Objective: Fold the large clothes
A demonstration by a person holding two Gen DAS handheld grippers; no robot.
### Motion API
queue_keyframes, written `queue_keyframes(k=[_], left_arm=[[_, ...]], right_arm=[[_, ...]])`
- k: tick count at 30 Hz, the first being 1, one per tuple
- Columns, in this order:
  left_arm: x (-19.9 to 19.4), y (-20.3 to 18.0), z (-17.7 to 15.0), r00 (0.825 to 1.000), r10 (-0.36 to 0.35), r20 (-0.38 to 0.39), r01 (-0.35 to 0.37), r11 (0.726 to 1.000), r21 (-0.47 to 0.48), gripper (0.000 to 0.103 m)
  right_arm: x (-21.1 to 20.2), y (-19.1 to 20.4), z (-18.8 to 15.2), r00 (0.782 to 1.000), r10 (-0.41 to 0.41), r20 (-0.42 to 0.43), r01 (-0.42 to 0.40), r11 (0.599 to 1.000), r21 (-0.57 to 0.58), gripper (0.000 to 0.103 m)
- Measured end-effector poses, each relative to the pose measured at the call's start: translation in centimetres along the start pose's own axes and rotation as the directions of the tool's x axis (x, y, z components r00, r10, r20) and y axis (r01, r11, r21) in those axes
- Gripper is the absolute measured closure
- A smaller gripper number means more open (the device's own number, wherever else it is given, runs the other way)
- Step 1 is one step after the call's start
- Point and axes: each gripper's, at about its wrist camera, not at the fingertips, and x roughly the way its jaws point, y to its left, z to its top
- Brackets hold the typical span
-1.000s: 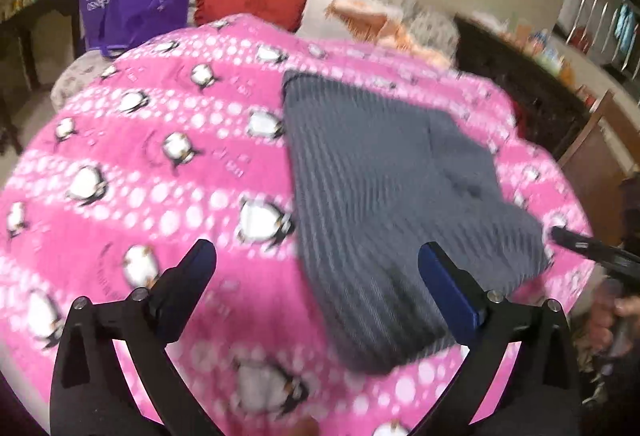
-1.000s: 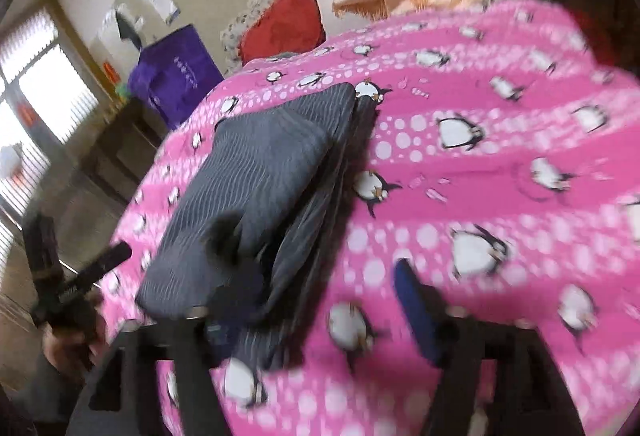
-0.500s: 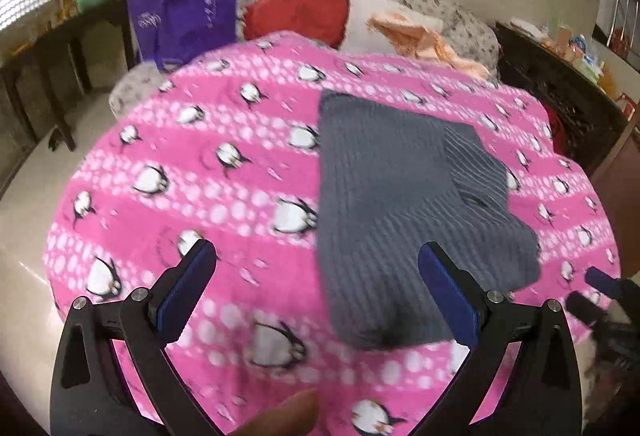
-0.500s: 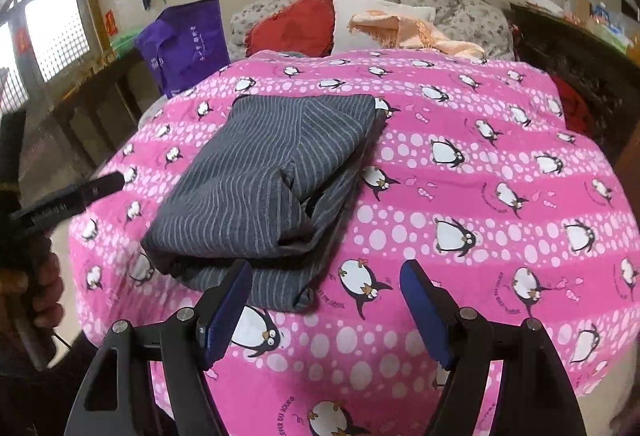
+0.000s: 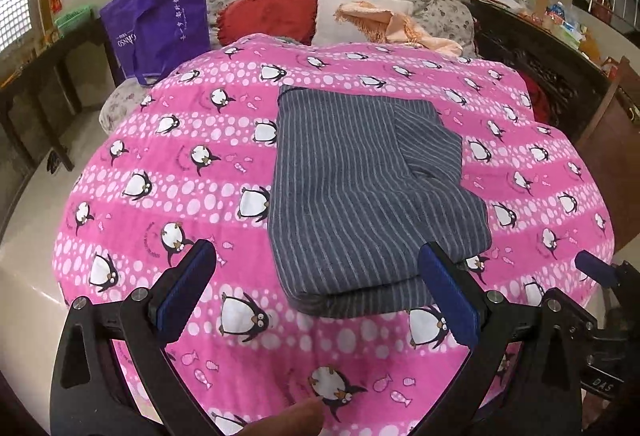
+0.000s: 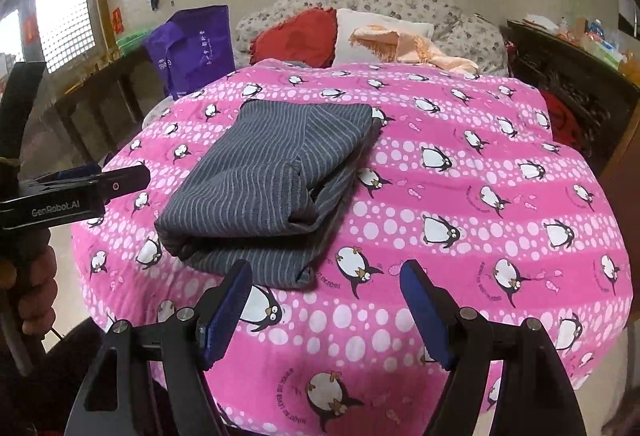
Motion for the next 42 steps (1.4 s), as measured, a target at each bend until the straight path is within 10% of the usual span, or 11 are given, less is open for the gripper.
queue_keyframes(k=[42], left_arm=[[5.3,-0.5,-0.2,0.992,-0.014,-0.122,0.012,1.0,-0.021,0.001]], right_arm=[[1.3,0.0,0.5,0.999,-0.022,-0.027,0.022,1.0,0.007,0.029]])
